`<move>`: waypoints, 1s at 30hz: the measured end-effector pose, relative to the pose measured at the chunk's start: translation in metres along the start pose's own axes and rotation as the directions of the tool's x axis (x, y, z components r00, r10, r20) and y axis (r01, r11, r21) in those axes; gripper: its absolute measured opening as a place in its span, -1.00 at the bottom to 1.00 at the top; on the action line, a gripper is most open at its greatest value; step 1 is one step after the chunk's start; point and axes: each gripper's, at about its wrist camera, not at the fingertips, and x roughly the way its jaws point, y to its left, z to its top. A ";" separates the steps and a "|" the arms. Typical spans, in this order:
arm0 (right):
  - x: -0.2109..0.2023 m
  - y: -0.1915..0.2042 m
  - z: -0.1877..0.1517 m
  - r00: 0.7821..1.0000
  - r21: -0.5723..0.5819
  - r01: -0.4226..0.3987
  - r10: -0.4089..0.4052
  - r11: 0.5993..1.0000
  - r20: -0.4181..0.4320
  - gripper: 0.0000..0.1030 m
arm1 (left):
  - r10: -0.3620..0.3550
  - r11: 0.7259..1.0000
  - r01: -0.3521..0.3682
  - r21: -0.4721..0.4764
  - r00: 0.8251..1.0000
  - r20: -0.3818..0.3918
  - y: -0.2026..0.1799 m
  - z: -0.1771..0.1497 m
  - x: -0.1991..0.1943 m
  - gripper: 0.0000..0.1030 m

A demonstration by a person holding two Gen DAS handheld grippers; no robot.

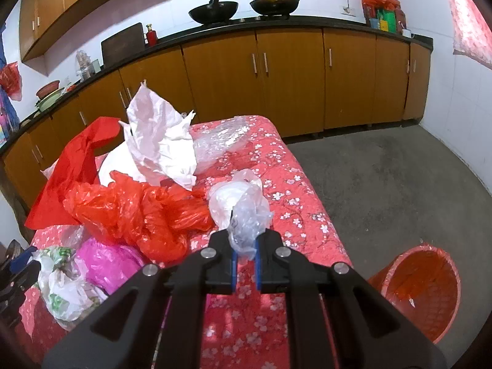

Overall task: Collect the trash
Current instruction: 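Grasp the green-printed white bag with the left tool while the right tool holds the clear bag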

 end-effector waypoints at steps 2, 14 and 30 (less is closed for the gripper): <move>0.000 0.000 0.000 1.000 0.001 0.000 0.000 1.000 0.001 -0.81 | -0.010 1.000 0.010 -0.008 1.000 -0.010 0.003 0.000 0.002 -0.15; -0.018 -0.002 0.004 1.000 -0.001 0.001 -0.001 1.000 0.025 -0.81 | 0.042 0.999 -0.042 0.012 0.999 -0.023 0.005 -0.004 -0.004 -1.00; -0.051 -0.002 0.010 0.997 -0.015 -0.004 0.005 1.000 0.071 -0.81 | 0.148 0.988 -0.148 -0.034 0.989 0.024 0.015 0.009 -0.036 -1.00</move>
